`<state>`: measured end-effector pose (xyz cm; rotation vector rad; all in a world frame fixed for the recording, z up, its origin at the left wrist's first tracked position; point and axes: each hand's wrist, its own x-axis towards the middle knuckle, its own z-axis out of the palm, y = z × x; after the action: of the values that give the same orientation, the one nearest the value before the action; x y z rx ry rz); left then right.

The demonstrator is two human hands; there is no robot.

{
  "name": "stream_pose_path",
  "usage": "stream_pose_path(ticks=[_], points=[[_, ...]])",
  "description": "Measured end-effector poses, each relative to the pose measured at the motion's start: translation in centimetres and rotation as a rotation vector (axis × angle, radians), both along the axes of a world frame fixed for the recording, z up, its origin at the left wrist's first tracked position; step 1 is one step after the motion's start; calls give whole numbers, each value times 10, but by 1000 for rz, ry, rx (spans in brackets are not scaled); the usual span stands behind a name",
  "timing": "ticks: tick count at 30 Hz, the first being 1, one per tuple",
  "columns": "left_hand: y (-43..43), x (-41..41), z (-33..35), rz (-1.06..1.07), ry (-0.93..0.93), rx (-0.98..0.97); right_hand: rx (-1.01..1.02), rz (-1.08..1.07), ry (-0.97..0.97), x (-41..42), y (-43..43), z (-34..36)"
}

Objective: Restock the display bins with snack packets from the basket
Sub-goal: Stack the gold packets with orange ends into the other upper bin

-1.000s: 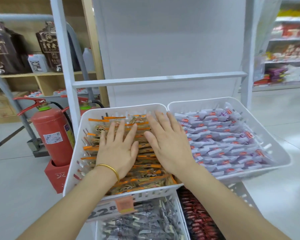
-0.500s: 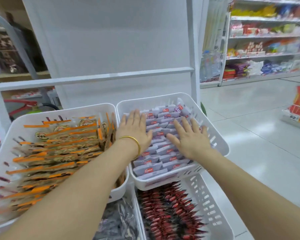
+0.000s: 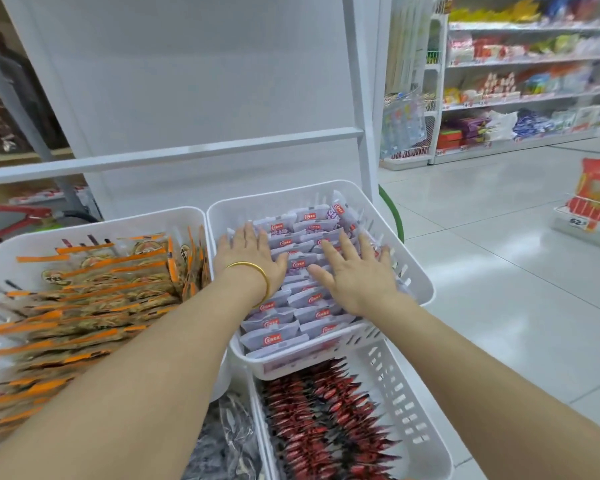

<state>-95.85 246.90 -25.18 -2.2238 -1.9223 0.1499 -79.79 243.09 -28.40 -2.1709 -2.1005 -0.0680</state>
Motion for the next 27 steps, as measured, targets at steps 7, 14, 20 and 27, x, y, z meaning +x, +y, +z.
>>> stream_pose_path(ticks=[7,14,20,27], points=[[4,7,-11,-120,-81,126,266,23,94,13,37,14],[14,6,-20,-27,-110,62,136,65,133,26,50,6],[-6,8,-2,-96,-212,14,194,177,403,33,35,27],[-42,16,-28,-170,-104,-78,-16,205,-6,27,-6,2]])
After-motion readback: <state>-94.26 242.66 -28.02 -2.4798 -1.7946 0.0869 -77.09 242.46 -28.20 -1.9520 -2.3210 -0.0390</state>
